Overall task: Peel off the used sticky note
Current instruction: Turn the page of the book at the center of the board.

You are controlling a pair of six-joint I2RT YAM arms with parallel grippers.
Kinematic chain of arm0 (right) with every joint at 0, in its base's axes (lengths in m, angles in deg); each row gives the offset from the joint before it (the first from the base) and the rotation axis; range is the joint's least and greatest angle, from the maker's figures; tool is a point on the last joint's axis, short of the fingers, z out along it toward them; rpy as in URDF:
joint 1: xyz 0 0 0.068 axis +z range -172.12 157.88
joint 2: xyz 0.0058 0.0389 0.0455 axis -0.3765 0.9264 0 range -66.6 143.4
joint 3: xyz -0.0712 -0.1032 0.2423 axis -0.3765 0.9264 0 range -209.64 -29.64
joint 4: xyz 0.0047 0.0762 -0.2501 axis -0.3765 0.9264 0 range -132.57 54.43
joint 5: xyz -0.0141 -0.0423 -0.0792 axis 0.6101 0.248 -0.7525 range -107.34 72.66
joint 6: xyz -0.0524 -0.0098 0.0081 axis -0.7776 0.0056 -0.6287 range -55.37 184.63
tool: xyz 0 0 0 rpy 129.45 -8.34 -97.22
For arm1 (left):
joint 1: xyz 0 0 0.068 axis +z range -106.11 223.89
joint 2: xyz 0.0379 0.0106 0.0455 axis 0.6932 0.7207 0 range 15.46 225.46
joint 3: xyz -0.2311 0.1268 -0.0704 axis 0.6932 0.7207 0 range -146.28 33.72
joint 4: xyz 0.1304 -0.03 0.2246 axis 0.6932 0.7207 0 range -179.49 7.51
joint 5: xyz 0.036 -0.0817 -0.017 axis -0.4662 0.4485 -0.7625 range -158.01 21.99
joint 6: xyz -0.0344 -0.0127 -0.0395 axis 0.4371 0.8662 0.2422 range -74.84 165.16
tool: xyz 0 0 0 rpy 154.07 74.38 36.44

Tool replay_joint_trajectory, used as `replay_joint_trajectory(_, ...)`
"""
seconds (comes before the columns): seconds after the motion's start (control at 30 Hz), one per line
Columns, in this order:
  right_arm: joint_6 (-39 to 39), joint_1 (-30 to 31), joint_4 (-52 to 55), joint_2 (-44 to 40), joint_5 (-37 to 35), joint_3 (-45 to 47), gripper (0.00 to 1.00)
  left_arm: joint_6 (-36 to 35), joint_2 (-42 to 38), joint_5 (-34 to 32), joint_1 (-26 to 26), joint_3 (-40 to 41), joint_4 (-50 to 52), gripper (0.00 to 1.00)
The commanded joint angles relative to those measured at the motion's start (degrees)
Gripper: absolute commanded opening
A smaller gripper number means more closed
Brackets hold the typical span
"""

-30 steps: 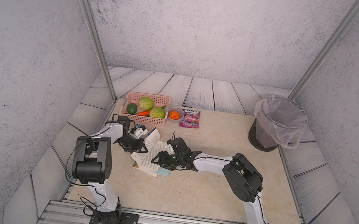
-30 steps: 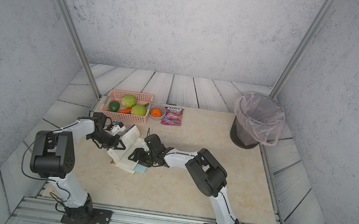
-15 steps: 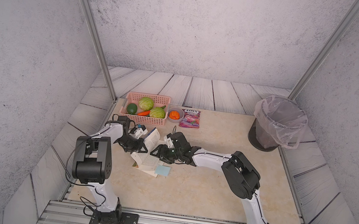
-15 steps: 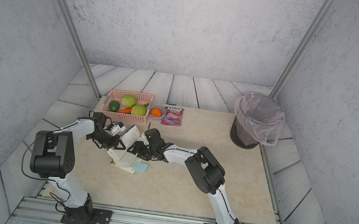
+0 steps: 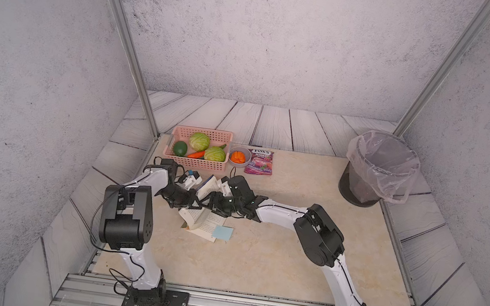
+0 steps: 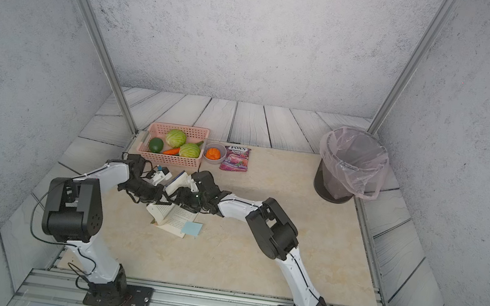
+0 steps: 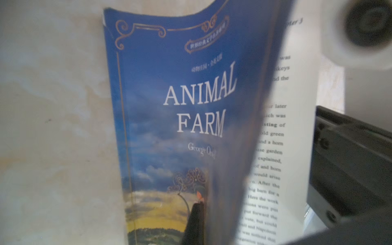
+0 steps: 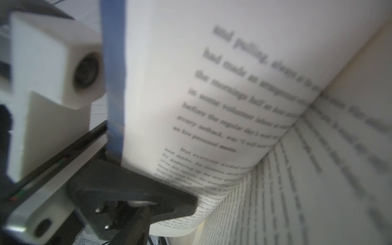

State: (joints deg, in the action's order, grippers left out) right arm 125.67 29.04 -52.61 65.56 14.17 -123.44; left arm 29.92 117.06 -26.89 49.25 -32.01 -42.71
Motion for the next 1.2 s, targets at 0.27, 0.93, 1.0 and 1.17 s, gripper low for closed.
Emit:
replay_joint_trajectory(0.27,0.8,-0.5,-4.4,1.0,1.7,-2.8,0.71,-8.5,0.2,8.2,0.3,-0.8,10.7,0.29)
replay_joint_trajectory(0.93,-0.4,-0.5,-0.1,-1.7,2.5,-3.3,0.7,-18.3,-3.3,15.0,0.3,-0.3,17.7,0.79)
replay_joint_trajectory(1.0,-0.4,-0.5,-0.1,-2.1,2.4,-3.2,0.7,-18.5,-3.6,15.4,0.3,-0.6,17.9,0.82)
replay_joint_trajectory(1.17,-0.5,-0.5,0.2,-2.8,2.9,-2.9,0.7,-18.2,-3.8,15.5,0.3,-1.0,17.6,0.91)
